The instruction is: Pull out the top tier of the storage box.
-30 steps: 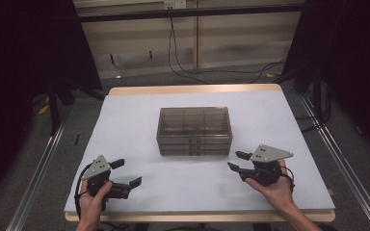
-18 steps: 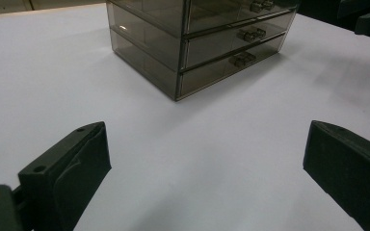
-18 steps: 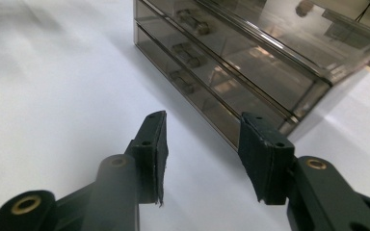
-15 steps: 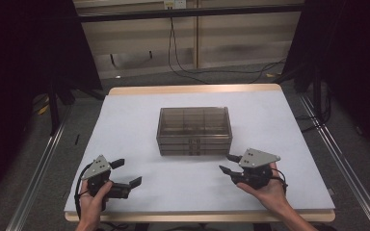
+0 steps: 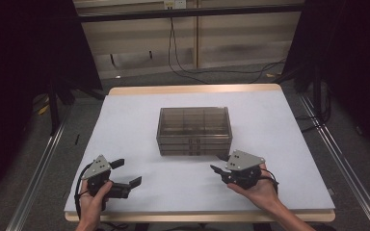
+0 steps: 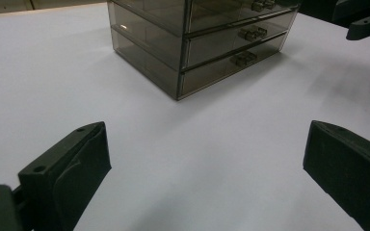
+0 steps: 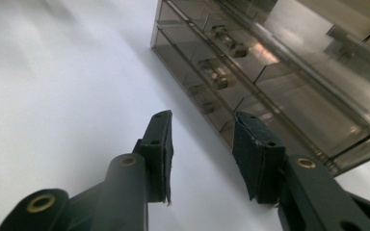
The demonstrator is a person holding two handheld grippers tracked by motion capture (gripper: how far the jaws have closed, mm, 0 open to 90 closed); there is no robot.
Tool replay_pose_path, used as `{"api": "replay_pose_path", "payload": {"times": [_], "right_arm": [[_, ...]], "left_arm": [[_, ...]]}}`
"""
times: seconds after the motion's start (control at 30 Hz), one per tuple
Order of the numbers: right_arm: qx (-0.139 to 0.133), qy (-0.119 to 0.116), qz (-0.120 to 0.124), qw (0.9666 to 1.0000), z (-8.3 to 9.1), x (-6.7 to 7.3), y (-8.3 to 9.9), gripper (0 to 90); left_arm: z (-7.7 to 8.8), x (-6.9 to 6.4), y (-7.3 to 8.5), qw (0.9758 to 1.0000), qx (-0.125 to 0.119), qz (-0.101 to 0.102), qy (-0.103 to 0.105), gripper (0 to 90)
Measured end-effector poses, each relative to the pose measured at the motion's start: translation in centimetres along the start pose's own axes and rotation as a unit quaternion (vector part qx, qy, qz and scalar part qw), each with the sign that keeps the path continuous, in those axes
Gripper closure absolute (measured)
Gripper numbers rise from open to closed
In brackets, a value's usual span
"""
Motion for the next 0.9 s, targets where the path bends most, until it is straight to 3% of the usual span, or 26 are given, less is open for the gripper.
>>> {"api": "replay_pose_path", "payload": {"times": [0.03, 0.13, 0.17, 0.23, 0.47, 0.77, 0.9], "right_arm": [[0.0, 0.0, 0.0, 1.0, 0.0, 0.0, 0.0, 60.8], [0.003, 0.019, 0.038, 0.9991, -0.2, 0.4, -0.4, 62.8], [0.003, 0.019, 0.038, 0.9991, -0.2, 0.4, -0.4, 62.8], [0.004, 0.037, 0.067, 0.997, -0.3, 0.6, -0.7, 62.9], [0.005, 0.056, 0.102, 0.9932, -0.6, 0.6, -1.4, 62.2], [0.014, 0.074, 0.167, 0.9831, -1.9, 1.2, -2.4, 63.2], [0.015, 0.079, 0.182, 0.98, -2.2, 1.6, -2.6, 63.2]], "left_arm": [[0.0, 0.0, 0.0, 1.0, 0.0, 0.0, 0.0, 2.5], [0.0, 0.1, 0.0, 1.0, 0.0, 0.0, -0.003, 2.5], [0.0, 0.1, 0.0, 1.0, 0.0, 0.0, -0.003, 2.5], [0.0, 0.0, 0.0, 1.0, -0.002, -0.001, 0.0, 2.5], [-0.1, -0.1, 0.0, 1.0, 0.004, -0.005, 0.0, 2.5], [-0.1, 0.0, 0.0, 1.0, 0.001, 0.001, -0.003, 2.5], [-0.1, 0.0, 0.0, 1.0, 0.002, 0.0, -0.003, 2.5]]}}
Point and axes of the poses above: each handheld gripper's, and its own axes: z roughly backward along the jaws, y roughly out of its underside, x roughly to its left, the point moved 5 cm from there along -z, roughly forward along the jaws, and after that the axes turned 8 degrees about -z, right-handed, at the moved point
